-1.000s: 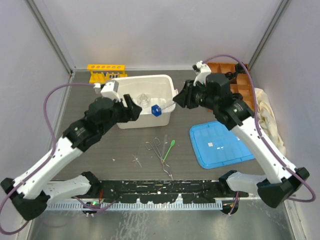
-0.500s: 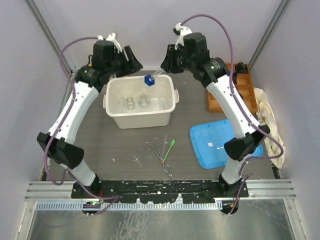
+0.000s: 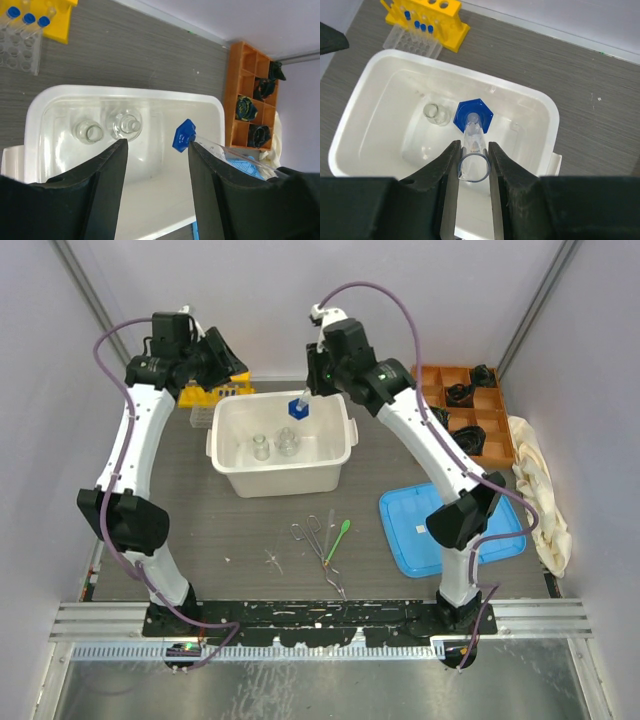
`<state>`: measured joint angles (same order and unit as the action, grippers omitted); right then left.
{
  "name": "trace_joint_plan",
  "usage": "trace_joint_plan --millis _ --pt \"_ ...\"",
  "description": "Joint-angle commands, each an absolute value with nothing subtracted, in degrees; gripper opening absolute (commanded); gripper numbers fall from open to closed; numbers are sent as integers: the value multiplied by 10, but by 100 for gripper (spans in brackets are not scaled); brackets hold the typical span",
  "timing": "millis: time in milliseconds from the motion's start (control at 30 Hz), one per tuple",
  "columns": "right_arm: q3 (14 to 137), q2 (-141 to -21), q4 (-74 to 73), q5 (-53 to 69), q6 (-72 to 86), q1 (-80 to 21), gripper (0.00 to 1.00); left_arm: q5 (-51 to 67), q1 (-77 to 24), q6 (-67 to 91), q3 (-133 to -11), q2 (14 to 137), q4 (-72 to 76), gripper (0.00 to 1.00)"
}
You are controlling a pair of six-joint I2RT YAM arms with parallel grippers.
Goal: Organize the chemistry lab equipment
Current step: Place the chemistry item in the storage box.
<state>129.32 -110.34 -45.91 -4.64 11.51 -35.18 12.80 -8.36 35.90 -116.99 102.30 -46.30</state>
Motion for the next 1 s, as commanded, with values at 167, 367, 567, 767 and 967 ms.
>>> trace_joint_plan --millis 167,367,567,767,967 --pt "1159 -1072 -341 -177 65 -400 1 95 -87 294 -1092 975 -470 54" --pt "1111 -1069 -304 -211 63 -400 1 89 -87 283 -1037 946 -460 54" --pt "1149 -1103 -312 -226 53 -400 1 87 -87 284 -1007 935 -440 55" --pt "1182 -1141 -325 -218 57 -397 1 90 -87 280 -1012 952 -442 55" --pt "1239 -1178 -377 -191 80 -382 1 97 -87 282 -1026 971 -448 56"
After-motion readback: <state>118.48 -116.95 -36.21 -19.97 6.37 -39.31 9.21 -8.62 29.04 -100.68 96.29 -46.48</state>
